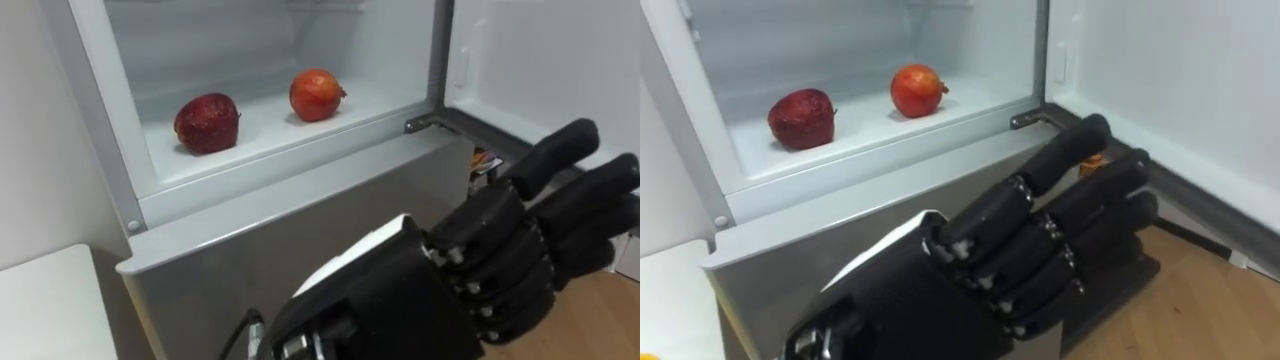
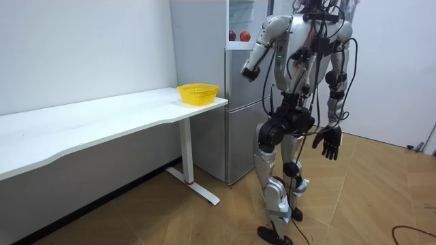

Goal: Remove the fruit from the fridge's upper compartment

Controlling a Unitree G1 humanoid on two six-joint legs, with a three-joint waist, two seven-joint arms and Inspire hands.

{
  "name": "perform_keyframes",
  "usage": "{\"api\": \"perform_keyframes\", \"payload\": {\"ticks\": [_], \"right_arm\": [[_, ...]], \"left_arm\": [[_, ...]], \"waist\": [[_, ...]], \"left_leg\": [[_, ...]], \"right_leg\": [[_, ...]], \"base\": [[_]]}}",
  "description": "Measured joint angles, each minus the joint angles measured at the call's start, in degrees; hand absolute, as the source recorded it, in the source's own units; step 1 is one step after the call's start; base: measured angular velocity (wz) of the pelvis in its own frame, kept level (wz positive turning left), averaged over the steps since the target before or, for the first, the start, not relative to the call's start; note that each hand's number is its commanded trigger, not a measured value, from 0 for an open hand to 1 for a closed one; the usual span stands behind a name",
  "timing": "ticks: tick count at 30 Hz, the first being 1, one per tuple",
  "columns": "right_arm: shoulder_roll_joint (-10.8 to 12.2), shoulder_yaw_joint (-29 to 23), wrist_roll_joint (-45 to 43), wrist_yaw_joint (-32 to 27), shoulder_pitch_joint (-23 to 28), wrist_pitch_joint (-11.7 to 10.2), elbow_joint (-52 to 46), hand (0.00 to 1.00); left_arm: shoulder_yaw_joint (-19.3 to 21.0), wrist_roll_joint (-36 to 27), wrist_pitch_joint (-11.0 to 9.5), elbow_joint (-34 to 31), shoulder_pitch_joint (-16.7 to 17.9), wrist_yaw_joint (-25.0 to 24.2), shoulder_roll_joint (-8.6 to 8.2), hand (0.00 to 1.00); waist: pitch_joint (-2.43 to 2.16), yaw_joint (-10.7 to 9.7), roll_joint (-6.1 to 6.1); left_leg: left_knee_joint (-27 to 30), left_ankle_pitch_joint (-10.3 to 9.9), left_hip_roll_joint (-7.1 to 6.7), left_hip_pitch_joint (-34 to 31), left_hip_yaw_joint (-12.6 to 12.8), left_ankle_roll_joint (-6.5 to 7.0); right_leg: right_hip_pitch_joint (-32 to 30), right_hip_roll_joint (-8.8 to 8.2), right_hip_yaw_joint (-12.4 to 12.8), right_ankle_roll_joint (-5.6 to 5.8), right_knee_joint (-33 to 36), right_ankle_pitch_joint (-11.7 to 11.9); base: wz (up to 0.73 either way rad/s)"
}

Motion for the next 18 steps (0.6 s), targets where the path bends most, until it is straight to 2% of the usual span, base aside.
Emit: {"api": "perform_keyframes", "payload": {"ticks": [7, 13, 15, 18], "right_arm": [[-0.1, 0.0, 1.9, -0.2, 1.1, 0.1, -0.1, 0.0], [-0.1, 1.1, 0.9, -0.2, 0.7, 0.0, -0.1, 0.0], [-0.1, 1.1, -0.4, -0.1, 0.5, -0.1, -0.2, 0.0], [-0.1, 1.1, -0.6, -0.1, 0.4, -0.6, -0.4, 0.0]], "left_arm": [[0.0, 0.0, 0.0, 0.0, -0.1, 0.0, -0.02, 0.0], [0.2, 0.4, 0.0, 0.9, -1.8, 0.1, 0.01, 0.0], [0.2, 1.9, 0.0, 0.9, -1.9, 0.0, 0.27, 0.0], [1.5, 2.9, 0.0, 0.2, -1.9, 0.1, 1.08, 0.0]], "waist": [[-0.01, 0.1, 0.0], [-0.03, 0.6, -0.03], [-0.05, 1.4, -0.01], [-0.27, 3.9, 0.2]], "left_leg": [[-0.1, -0.1, 0.23, 0.1, 0.3, -0.17], [-0.1, -0.1, 0.26, -0.3, 0.0, -0.17], [-0.1, -0.1, 0.29, -0.4, -0.1, -0.17], [0.0, -0.1, 0.37, -0.5, -0.2, -0.2]], "right_leg": [[0.0, 0.27, 0.2, -0.13, 0.0, 0.1], [-0.1, 0.26, 0.0, -0.16, 0.0, 0.1], [-0.1, 0.27, 0.0, -0.19, 0.0, 0.1], [-0.1, 0.27, -0.3, -0.32, 0.0, 0.3]], "base": [[-0.02], [0.0], [0.02], [0.01]]}}
